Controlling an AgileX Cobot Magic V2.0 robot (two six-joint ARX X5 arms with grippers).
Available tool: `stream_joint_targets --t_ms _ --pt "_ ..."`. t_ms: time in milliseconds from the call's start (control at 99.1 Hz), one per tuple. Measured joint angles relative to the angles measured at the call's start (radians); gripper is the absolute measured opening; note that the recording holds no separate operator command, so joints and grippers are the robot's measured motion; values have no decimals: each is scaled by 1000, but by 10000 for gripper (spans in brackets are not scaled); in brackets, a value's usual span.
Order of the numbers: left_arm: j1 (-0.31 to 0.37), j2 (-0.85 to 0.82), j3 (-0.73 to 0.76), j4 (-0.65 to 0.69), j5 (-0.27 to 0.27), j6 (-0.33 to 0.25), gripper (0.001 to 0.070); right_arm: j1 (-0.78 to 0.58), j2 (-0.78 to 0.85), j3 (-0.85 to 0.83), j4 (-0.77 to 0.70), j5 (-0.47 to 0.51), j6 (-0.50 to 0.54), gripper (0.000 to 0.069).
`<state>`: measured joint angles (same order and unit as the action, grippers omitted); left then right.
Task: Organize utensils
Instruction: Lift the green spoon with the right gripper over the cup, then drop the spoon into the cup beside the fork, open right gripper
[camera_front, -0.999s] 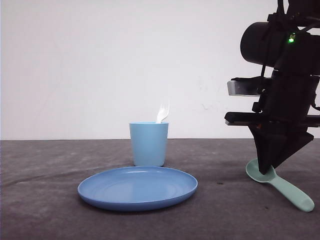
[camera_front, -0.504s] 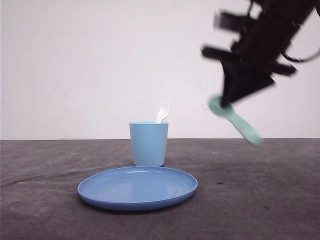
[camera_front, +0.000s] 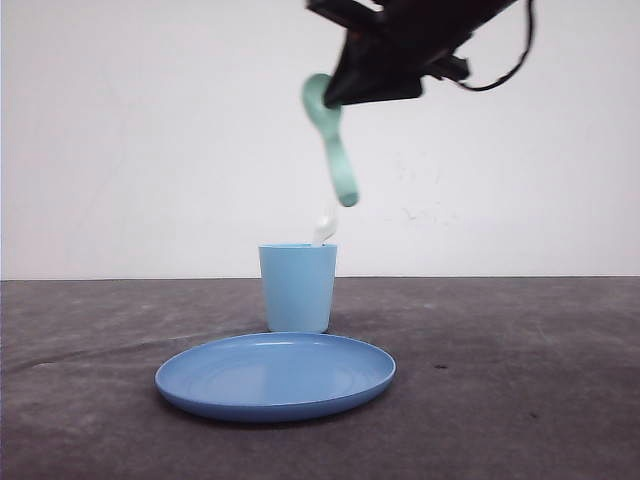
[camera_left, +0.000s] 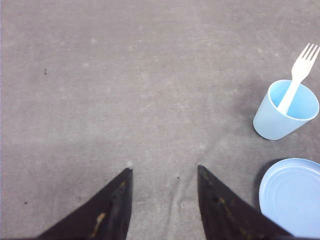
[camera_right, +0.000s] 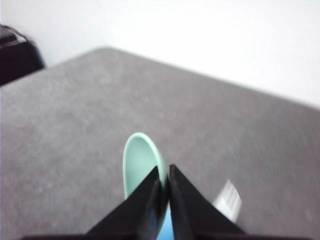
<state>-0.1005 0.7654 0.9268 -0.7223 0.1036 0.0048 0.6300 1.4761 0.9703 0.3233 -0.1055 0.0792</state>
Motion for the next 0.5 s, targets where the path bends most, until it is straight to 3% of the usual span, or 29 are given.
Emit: stream_joint_targets --t_ms 504 --pt "0 0 0 0 0 0 236 5 256 3 457 1 -121 21"
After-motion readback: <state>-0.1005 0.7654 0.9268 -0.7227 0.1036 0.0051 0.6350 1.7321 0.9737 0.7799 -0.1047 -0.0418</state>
